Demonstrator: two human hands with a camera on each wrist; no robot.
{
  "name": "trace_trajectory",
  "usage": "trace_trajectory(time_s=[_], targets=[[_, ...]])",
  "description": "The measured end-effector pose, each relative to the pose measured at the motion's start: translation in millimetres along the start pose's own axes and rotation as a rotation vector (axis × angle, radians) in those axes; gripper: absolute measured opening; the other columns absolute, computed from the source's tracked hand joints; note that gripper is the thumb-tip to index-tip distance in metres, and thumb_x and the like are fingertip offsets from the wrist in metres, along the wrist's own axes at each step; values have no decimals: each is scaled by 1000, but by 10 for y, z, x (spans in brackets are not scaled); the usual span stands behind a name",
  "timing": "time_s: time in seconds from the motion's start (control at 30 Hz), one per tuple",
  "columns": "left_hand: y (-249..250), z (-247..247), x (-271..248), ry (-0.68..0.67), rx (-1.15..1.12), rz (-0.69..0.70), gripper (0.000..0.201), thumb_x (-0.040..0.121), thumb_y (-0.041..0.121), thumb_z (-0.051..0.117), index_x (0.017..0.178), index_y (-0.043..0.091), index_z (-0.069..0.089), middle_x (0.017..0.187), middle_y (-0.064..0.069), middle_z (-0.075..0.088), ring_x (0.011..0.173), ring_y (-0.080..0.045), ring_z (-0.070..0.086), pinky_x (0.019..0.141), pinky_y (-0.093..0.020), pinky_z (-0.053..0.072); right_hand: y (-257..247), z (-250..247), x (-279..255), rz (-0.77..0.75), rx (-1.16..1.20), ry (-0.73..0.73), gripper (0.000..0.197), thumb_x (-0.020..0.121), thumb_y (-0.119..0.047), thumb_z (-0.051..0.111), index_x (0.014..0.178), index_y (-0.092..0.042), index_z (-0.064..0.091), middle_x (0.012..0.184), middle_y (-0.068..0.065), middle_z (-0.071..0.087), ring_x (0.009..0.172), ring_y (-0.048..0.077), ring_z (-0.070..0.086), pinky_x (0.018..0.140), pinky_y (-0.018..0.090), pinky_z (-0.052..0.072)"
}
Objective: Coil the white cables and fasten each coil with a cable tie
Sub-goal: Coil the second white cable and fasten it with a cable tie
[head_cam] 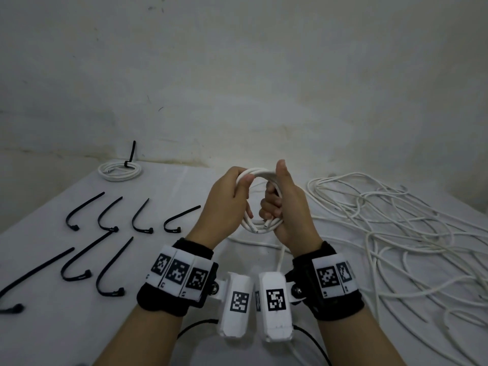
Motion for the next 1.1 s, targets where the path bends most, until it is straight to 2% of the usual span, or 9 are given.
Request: trace_trajectory(time_s=[0.1, 0.3, 0.43, 0.6, 0.73, 0.83, 0.93, 1.03, 1.1], targets=[[-45, 34, -30, -81, -36, -63, 24, 101, 27, 38, 105, 10, 55, 64, 2, 53, 46, -9, 58, 49, -22, 47, 74, -35, -24, 45, 51, 38, 48, 90, -47, 52, 59, -14, 36, 47, -2, 20, 35, 10, 21, 37, 20, 23], [-313, -328, -240, -253, -5, -394, 41, 98, 44, 34, 112, 11, 54, 94, -6, 61, 77, -16, 63, 72, -28, 54, 269, -14, -66, 87, 44, 56, 44, 93, -41, 51, 60, -16, 35, 48, -3, 18, 35, 11, 19, 36, 19, 21], [-695, -1120, -384, -294, 703, -574, 41, 96, 43, 44, 99, 5, 57, 100, -16, 63, 86, -27, 62, 73, -31, 45, 325, -38, -61, 111, 101, 57, 45, 95, -41, 49, 61, -18, 32, 46, -6, 17, 34, 9, 18, 35, 16, 20], [-1079, -1478, -730, -527, 1164, -798, 34, 93, 27, 56, 67, 8, 45, 68, -1, 45, 67, -16, 51, 59, -21, 42, 359, -37, -84, 103, 90, 34, 43, 93, -43, 51, 63, -16, 35, 48, -4, 18, 34, 9, 19, 35, 18, 22], [-1197, -1488, -823, -560, 1232, -823, 24, 92, 16, 57, 112, 2, 53, 119, -12, 58, 116, -25, 54, 90, -28, 44, 373, -50, -107, 101, 81, 28, 44, 92, -44, 52, 62, -14, 37, 47, -4, 20, 33, 9, 21, 35, 17, 23], [-1147, -1450, -807, -529, 1207, -789, 25, 95, 10, 48, 117, 0, 50, 123, -14, 55, 111, -26, 55, 87, -29, 43, 381, -81, -111, 101, 84, 35, 45, 91, -45, 53, 62, -14, 38, 48, -3, 20, 33, 9, 21, 34, 18, 23], [-976, -1369, -693, -418, 1041, -724, 12, 95, 12, 50, 93, 2, 57, 99, -11, 62, 85, -25, 60, 75, -31, 49, 369, -111, -116, 88, 95, 81, 45, 91, -44, 54, 61, -13, 38, 48, -2, 20, 33, 9, 22, 36, 17, 23], [-612, -1060, -612, -244, 435, -663, 16, 94, 12, 56, 99, -2, 61, 89, -15, 64, 74, -29, 68, 69, -37, 59, 325, -152, -143, 42, 72, 152, 44, 92, -41, 55, 61, -13, 40, 48, -2, 22, 35, 10, 23, 36, 18, 25], [-292, -748, -637, -252, 76, -620, 16, 96, 12, 52, 103, 1, 60, 78, -11, 58, 52, -17, 62, 52, -26, 55, 274, -185, -156, -11, 54, 193, 44, 92, -39, 55, 61, -13, 39, 49, -2, 24, 37, 11, 24, 36, 19, 25]])
Point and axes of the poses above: each hand's wrist, its own x-axis towards the middle knuckle, its own z-axis out of the palm, y = z × x, the point moved 9 cm from there along x, towards the middle knuckle
